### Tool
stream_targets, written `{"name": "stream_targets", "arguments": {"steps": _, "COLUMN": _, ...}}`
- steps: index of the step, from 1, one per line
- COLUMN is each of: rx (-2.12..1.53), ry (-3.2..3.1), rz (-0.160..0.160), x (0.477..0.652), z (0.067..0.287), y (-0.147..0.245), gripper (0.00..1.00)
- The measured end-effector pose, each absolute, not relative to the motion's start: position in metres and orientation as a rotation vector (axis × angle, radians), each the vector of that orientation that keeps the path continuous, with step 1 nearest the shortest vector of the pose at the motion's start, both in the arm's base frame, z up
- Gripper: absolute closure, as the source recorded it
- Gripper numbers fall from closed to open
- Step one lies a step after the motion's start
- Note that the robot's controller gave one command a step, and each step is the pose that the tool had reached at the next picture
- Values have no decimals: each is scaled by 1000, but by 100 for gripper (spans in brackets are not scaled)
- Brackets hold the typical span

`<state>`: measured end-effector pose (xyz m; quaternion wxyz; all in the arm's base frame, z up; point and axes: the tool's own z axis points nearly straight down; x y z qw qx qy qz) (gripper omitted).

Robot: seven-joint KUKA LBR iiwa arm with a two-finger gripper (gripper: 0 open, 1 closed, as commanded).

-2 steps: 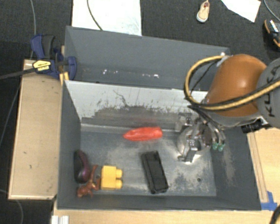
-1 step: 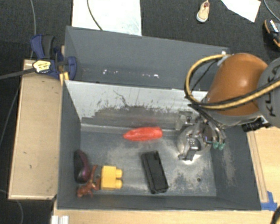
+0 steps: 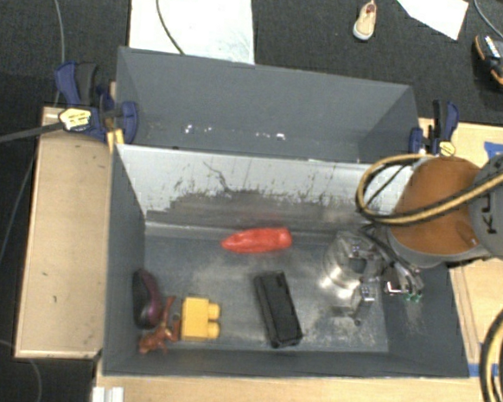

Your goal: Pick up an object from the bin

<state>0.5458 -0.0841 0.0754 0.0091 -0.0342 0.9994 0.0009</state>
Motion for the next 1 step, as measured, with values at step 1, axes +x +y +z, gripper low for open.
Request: {"name": "stream_targets", "arguments": {"steps": 1, "rx": -30, "ry": 3121, "rz": 4, "x": 517, "z": 141, "y": -100, "gripper": 0}}
